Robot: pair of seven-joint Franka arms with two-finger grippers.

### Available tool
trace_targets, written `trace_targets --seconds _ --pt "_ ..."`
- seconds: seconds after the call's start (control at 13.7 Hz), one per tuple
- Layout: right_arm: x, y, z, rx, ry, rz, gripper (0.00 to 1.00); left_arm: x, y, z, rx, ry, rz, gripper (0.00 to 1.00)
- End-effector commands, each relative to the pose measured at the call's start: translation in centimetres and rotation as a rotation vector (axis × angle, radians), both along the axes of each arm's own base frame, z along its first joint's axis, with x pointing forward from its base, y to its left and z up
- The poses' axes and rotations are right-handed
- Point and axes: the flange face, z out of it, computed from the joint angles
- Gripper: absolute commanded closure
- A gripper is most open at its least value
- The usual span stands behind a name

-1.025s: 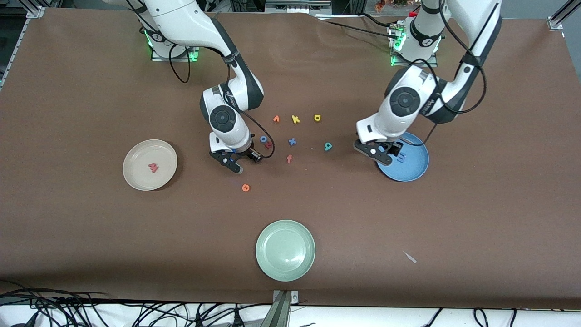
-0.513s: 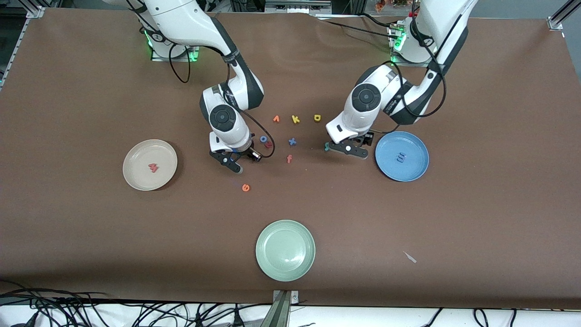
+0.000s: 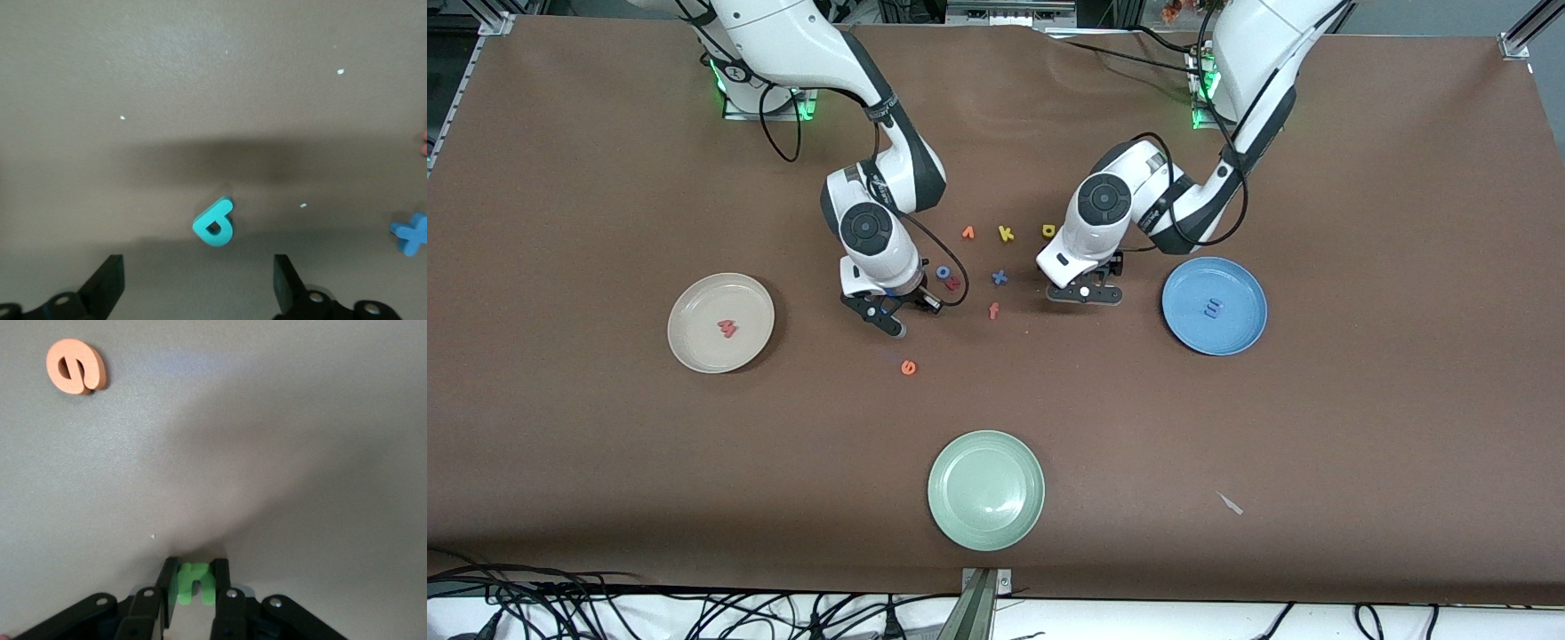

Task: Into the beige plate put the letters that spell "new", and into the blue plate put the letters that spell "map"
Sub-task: 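Drop the n on the white plate while the left gripper carries the b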

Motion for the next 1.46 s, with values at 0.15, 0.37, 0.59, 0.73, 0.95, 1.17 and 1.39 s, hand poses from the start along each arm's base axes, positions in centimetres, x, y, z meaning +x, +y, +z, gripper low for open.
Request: trace_targets --seconds 0.15,0.37,0.59,0.73,0.95,1.17,1.39 --pt "0.5 0.6 1.7 0.019 0.011 0.014 0.88 0.2 -0.6 -1.5 0.072 -0.079 -0.143 0.17" --pt "1.4 0.5 2.7 0.011 0.025 0.025 0.91 0.1 -1.0 -1.3 0.066 -0.087 -0.158 0.26" --pt "3.6 -1.6 4.0 -0.009 0.03 0.059 0.92 0.1 -1.3 -1.4 0.045 -0.098 -0.159 0.26" --pt "6.3 -4.4 6.8 -0.029 0.054 0.12 0.92 0.0 -1.5 -1.3 0.042 -0.1 -0.159 0.26" --pt "9.5 -10.9 9.3 -0.07 0.083 0.241 0.92 0.0 -1.4 -1.6 0.046 -0.096 -0.164 0.41" --pt "11.8 -20.0 9.0 -0.059 0.109 0.384 0.92 0.0 -1.4 -1.6 0.043 -0.096 -0.162 0.52" --pt "12.2 -26.0 8.1 -0.057 0.127 0.458 0.92 0.0 -1.4 -1.7 0.043 -0.094 -0.162 0.71"
